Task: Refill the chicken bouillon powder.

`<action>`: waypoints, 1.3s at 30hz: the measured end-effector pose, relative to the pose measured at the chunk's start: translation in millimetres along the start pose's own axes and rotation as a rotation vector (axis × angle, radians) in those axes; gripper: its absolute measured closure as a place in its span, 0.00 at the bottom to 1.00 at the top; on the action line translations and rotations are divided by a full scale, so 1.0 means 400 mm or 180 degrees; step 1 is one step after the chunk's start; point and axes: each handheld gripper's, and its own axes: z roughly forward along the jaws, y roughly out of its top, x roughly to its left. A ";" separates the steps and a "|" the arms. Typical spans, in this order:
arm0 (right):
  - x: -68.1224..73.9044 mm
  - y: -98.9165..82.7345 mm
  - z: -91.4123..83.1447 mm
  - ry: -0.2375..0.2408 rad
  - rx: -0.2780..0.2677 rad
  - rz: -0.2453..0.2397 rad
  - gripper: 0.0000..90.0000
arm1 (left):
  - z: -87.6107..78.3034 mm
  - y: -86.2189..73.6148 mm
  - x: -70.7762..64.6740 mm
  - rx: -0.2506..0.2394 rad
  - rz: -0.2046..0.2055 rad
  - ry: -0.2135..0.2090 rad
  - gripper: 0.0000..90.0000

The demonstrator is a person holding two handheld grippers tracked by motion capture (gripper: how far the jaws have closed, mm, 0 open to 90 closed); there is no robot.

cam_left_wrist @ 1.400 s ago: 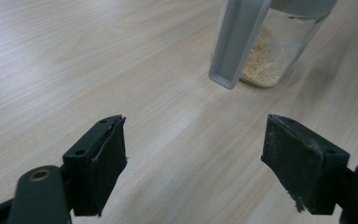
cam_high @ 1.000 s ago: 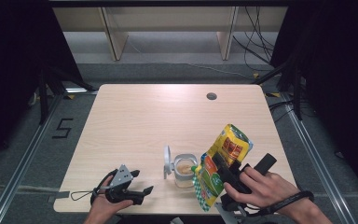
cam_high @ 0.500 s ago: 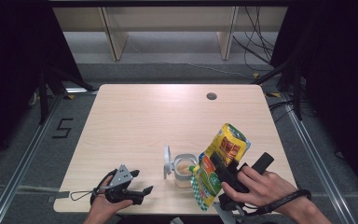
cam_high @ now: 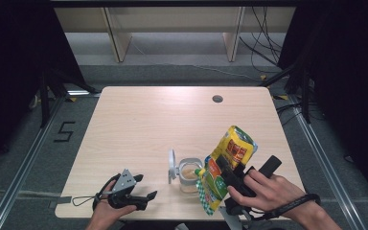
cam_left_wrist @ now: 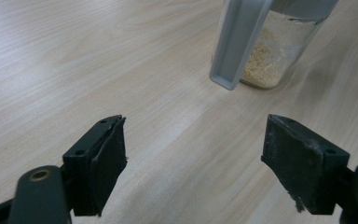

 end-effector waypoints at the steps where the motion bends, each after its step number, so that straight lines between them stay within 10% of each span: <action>1: 0.001 -0.001 0.000 0.0012 -0.0009 0.0010 0.70 | -0.001 0.000 0.000 0.0002 -0.0003 0.0002 0.23; 39: 0.014 -0.009 0.004 0.0074 0.0011 -0.0004 0.71 | 0.000 -0.001 0.001 0.0003 0.0025 0.0007 0.23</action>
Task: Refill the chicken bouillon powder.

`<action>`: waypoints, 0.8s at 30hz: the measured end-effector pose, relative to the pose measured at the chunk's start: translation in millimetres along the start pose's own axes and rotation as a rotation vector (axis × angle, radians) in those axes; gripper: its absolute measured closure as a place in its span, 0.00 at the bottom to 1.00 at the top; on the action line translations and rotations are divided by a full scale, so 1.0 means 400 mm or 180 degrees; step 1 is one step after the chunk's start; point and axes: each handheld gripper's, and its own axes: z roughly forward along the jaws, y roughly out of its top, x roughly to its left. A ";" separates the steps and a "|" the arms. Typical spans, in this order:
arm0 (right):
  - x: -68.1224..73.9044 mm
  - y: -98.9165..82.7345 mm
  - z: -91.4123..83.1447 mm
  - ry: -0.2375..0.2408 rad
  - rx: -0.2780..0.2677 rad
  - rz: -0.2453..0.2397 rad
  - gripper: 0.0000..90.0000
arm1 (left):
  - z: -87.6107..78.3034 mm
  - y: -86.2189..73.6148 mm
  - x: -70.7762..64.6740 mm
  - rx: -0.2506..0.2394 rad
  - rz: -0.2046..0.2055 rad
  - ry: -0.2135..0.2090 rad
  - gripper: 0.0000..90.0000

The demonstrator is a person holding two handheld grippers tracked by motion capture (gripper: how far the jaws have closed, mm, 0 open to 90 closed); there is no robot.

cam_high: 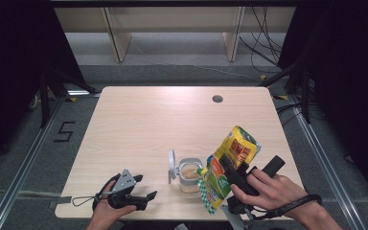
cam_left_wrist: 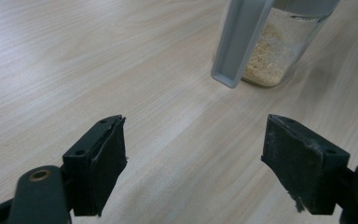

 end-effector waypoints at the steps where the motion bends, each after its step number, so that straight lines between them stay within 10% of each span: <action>1: 0.000 0.000 0.000 0.0002 -0.0002 0.0001 0.71 | 0.000 0.000 -0.002 0.0009 -0.0025 0.0007 0.23; 24: 0.004 -0.002 0.007 0.0020 -0.0048 0.0071 0.71 | 0.001 0.001 0.002 0.0019 -0.0004 0.0006 0.23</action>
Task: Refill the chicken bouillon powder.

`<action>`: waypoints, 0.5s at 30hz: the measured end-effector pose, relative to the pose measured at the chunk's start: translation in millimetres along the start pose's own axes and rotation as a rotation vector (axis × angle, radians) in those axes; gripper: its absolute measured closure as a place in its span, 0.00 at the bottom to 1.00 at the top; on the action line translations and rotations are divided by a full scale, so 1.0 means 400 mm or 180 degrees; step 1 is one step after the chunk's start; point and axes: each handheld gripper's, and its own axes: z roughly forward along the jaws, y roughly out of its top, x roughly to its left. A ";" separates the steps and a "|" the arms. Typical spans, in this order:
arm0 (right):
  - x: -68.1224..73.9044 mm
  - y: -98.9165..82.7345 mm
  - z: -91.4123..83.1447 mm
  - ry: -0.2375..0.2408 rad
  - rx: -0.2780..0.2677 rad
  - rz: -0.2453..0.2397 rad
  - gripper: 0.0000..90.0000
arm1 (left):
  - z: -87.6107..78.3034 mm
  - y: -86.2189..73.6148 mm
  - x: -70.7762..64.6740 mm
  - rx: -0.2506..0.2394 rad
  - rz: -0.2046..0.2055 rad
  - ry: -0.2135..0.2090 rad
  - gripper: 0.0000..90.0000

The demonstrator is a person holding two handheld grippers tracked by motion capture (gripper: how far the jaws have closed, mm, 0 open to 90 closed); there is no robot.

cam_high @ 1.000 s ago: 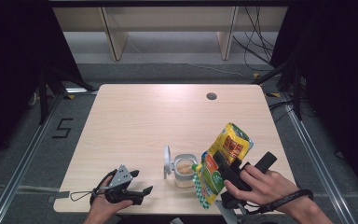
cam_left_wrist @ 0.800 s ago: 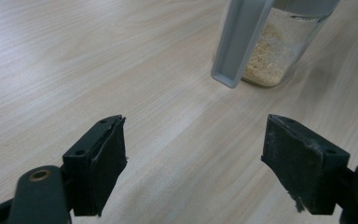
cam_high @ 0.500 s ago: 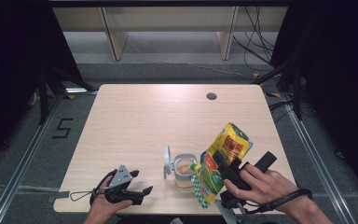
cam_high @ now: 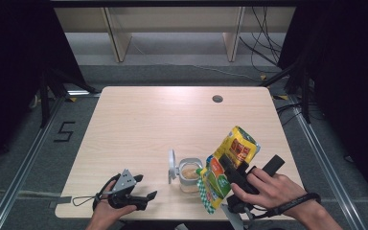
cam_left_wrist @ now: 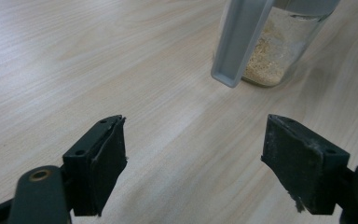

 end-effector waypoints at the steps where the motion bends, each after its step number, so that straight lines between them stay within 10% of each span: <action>1: 0.001 0.000 0.000 -0.0012 -0.0003 0.0004 0.71 | 0.001 0.000 0.003 0.0005 0.0040 0.0012 0.23; 15: 0.005 0.005 0.001 -0.0051 -0.0077 0.0170 0.72 | -0.001 -0.001 0.000 -0.0002 -0.0009 0.0012 0.23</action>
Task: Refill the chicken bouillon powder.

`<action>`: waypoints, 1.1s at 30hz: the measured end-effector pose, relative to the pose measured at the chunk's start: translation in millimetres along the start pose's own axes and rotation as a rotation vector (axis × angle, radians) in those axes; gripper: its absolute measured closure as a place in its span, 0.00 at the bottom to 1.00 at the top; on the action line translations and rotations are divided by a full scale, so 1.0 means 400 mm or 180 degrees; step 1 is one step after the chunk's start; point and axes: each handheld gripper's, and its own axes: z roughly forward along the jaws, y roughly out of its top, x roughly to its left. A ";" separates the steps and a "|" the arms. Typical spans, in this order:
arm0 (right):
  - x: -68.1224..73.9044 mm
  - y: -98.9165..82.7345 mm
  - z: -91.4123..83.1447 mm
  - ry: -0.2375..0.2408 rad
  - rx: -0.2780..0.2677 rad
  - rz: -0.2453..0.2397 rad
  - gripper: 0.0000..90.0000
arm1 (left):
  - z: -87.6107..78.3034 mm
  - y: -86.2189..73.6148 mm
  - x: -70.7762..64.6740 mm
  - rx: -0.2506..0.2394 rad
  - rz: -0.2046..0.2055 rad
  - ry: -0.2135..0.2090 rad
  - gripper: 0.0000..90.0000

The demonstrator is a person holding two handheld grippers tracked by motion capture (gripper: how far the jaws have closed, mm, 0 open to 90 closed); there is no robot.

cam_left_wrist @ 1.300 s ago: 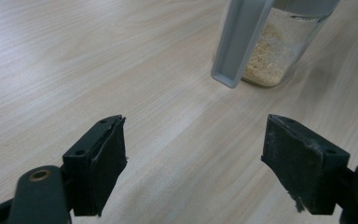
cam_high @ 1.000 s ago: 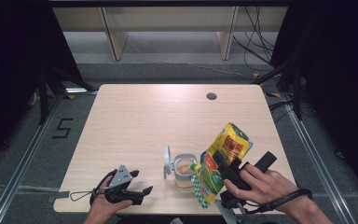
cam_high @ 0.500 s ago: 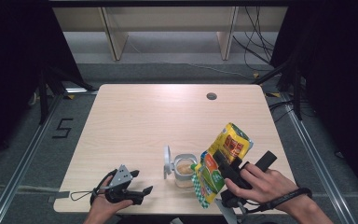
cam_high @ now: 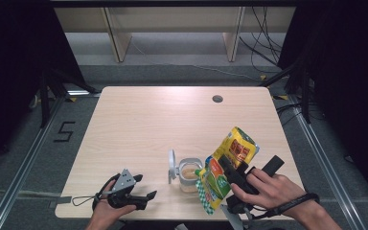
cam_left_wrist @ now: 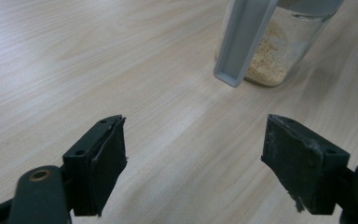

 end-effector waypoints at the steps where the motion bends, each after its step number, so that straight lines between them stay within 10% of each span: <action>1: 0.001 0.000 -0.002 0.0009 0.0019 0.0047 0.72 | -0.001 0.001 0.001 0.0005 0.0015 -0.0002 0.23; 33: 0.016 -0.017 -0.008 0.0019 0.0070 0.0058 0.72 | 0.000 0.000 0.001 0.0022 0.0023 0.0005 0.23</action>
